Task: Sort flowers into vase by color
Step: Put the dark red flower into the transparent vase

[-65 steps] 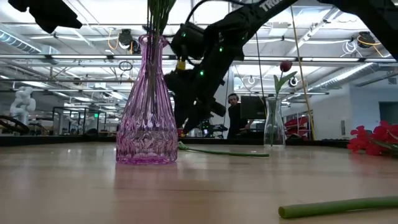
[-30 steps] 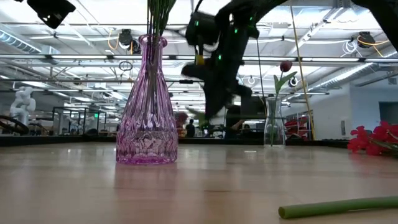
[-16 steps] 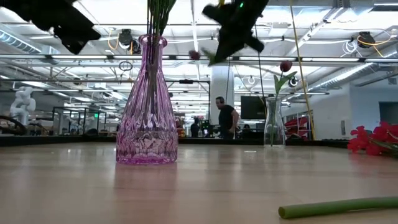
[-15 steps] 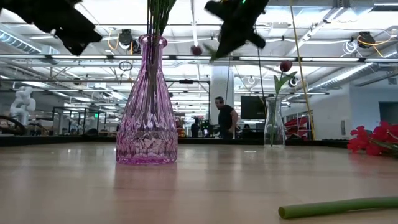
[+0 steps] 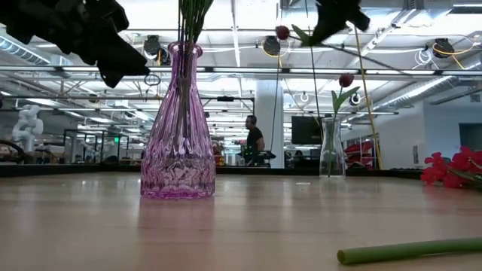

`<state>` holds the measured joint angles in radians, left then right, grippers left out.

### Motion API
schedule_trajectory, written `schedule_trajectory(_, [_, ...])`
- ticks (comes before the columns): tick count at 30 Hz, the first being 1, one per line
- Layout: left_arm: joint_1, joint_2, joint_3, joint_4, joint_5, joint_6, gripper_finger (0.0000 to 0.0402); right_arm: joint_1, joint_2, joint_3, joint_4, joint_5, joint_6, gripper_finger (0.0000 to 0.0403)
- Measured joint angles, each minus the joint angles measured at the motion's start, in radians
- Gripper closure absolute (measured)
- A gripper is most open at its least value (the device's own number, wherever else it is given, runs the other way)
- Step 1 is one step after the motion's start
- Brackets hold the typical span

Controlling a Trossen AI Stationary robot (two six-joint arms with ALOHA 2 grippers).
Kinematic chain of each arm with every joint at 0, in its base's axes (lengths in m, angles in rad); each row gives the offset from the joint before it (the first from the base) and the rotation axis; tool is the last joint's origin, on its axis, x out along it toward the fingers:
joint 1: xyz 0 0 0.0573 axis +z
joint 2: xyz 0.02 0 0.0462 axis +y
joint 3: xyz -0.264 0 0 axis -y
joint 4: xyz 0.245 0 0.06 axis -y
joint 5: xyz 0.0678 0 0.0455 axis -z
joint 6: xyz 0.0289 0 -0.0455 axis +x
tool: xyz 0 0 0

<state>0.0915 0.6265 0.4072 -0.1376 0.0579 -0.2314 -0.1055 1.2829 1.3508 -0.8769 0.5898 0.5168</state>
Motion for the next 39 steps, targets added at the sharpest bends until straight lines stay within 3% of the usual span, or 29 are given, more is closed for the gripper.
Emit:
schedule_trajectory(3, [0.028,0.0,0.0,0.002,0.003,-0.006,0.0268,0.0,-0.128,-0.204,0.149,-0.008,0.042,0.0402])
schedule_trajectory(8, [0.056,0.0,0.0,0.002,0.021,-0.007,0.0268,0.0,-0.348,-0.546,0.583,-0.019,0.023,0.0402])
schedule_trajectory(14, [0.098,0.003,0.0,0.002,0.023,0.002,0.0268,-0.01,-0.52,-0.872,1.234,-0.019,-0.242,0.0402])
schedule_trajectory(20, [0.129,0.009,0.0,0.001,0.023,0.002,0.0268,-0.064,-0.542,-1.037,1.654,-0.016,-0.478,0.0402])
schedule_trajectory(26, [0.139,0.009,0.0,-0.001,0.02,0.002,0.0268,-0.156,-0.525,-1.06,1.83,-0.117,-0.642,0.0402])
schedule_trajectory(39, [0.138,0.009,0.0,-0.001,-0.002,0.003,0.0268,-0.348,-0.403,-1.06,1.907,-0.286,-0.593,0.0402])
